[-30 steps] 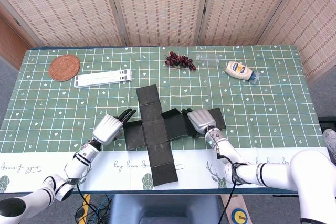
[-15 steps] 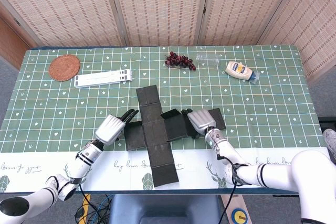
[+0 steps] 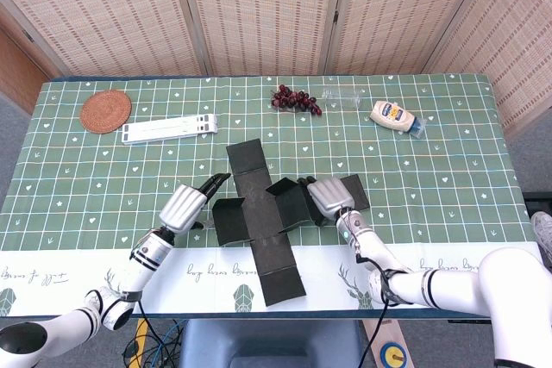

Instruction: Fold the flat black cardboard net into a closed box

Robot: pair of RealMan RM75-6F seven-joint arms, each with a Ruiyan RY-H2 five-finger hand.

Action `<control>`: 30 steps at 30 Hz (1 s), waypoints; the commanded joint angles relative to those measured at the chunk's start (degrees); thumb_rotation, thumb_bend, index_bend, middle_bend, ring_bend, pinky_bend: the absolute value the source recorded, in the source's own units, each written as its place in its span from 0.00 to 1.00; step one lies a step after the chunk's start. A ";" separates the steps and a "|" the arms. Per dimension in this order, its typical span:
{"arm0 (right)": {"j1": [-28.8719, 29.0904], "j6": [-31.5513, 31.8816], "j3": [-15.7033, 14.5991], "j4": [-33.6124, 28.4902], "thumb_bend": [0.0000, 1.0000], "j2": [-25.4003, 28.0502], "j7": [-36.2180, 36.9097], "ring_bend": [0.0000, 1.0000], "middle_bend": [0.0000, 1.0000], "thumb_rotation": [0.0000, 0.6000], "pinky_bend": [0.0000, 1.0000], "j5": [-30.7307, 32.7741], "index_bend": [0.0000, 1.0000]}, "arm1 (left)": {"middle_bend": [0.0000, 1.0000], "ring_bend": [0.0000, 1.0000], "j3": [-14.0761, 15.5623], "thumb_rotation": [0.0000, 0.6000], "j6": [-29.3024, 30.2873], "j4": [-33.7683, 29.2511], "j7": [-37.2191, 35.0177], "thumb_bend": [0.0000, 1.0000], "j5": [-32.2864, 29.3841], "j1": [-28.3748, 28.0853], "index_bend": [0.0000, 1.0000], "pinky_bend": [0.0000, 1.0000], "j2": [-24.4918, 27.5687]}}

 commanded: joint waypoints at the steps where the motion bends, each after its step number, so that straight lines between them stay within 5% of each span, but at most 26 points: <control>1: -0.04 0.01 0.17 -0.02 0.45 0.04 0.09 0.77 0.29 1.00 0.98 -0.66 0.25 | 0.16 0.71 -0.70 1.00 0.35 -1.97 -1.33 0.15 -0.70 0.11 0.00 0.93 0.70; 11: 0.52 -0.15 0.27 -0.80 0.45 1.06 -0.90 0.78 0.30 1.00 0.98 -3.90 0.25 | 0.15 0.69 -2.19 1.00 -1.64 -8.58 -6.16 0.15 -3.42 0.25 0.00 0.93 2.49; 30: 6.76 -3.57 -2.48 -5.51 0.47 7.10 -9.78 0.80 0.33 1.00 0.98 -15.07 0.27 | 0.06 0.65 -3.36 1.00 -15.44 -20.09 -23.62 0.14 -10.53 -0.10 0.00 0.93 8.05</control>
